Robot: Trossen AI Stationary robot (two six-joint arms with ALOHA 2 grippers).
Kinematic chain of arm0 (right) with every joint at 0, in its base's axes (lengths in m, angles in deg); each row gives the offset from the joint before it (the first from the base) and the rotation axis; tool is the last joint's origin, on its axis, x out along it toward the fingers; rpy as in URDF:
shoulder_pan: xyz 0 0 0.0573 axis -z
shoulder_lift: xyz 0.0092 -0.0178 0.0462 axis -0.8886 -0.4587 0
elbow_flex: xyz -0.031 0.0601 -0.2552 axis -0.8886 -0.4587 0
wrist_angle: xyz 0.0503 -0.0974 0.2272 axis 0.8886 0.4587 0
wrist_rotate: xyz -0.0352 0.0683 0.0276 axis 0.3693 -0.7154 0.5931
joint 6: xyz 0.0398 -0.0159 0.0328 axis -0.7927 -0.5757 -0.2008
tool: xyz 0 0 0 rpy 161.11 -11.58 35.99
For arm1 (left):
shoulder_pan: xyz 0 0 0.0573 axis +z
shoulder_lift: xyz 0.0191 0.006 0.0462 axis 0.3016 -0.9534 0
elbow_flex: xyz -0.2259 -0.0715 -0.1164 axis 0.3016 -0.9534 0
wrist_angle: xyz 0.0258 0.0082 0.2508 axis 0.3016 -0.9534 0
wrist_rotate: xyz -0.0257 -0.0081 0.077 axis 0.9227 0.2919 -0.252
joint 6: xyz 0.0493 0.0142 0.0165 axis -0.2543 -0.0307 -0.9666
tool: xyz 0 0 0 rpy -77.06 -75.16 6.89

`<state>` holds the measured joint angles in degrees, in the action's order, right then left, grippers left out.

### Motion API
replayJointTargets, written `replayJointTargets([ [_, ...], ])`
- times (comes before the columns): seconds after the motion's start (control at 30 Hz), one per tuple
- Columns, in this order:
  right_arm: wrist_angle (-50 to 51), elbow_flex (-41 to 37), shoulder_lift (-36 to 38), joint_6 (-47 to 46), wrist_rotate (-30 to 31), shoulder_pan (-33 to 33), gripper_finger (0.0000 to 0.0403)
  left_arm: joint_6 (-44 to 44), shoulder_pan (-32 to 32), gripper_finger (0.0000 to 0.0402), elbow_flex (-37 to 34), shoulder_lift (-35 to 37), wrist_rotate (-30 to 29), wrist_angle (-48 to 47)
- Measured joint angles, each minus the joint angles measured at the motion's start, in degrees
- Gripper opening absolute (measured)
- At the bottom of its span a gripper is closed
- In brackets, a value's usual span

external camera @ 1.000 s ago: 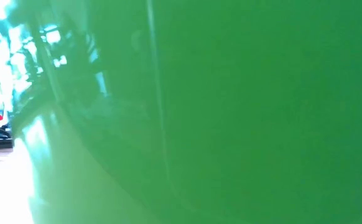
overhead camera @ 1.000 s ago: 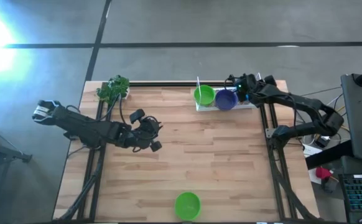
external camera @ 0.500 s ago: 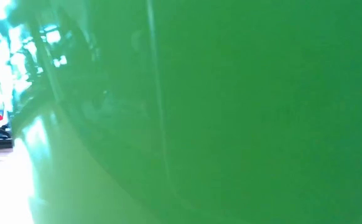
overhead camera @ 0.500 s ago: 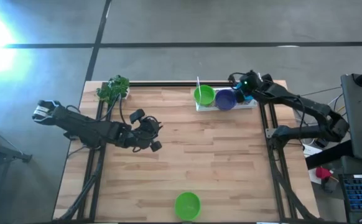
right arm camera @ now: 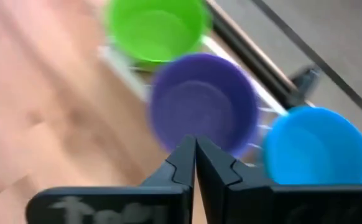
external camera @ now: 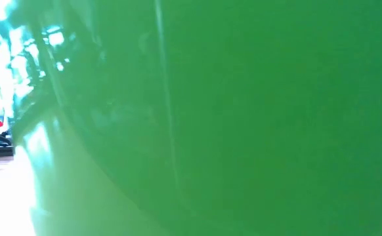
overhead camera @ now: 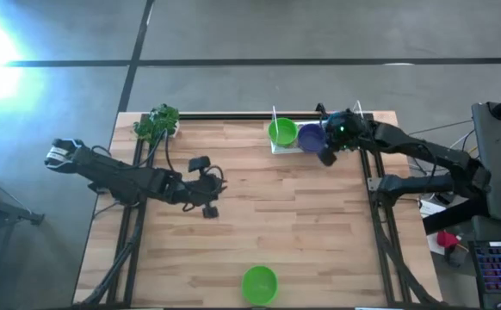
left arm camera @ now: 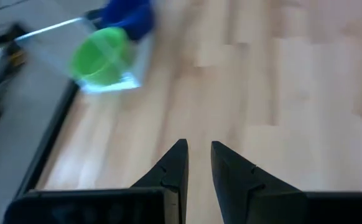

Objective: Pick & Place Mini bowls
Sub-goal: Stack the green bowl on top of the green bowl on the shelf

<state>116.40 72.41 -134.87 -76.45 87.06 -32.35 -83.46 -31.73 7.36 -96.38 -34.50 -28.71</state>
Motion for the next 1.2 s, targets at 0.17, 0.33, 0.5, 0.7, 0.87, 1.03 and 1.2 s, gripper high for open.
replayJointTargets([
  [0.17, -0.06, 0.00, 1.21, -0.48, -0.05, -11.57, 0.0008, -6.77, -0.44, 0.0064, 0.00, 0.00, 8.08, 2.97],
  [0.33, -0.33, -0.02, 1.48, -4.17, -0.02, -25.04, 0.0008, -9.59, -1.59, 0.0064, 0.00, -0.35, 12.61, 7.19],
  [0.5, -2.37, -0.13, 1.46, -7.01, 0.13, -38.03, 0.0008, -12.80, -3.05, 0.0064, 0.00, -2.92, 16.00, 11.34],
  [0.7, -10.13, -0.25, 0.67, -7.02, 0.27, -49.52, 0.0008, -11.85, -5.36, 0.0064, 0.00, -5.39, 16.15, 11.39],
  [0.87, -14.50, -0.59, -2.60, -7.16, 0.42, -54.58, 0.0008, -11.33, -8.16, 0.0064, 0.00, -7.63, 16.16, 12.27],
  [1.03, -19.76, -0.76, -8.49, -6.77, 0.42, -56.30, 0.0008, -10.75, -11.03, 0.0064, 0.00, -10.72, 16.15, 13.68],
  [1.2, -28.20, -0.79, -15.12, -4.81, -1.85, -56.36, 0.0008, -9.44, -13.01, 0.0064, 0.00, -12.72, 16.11, 15.39],
])
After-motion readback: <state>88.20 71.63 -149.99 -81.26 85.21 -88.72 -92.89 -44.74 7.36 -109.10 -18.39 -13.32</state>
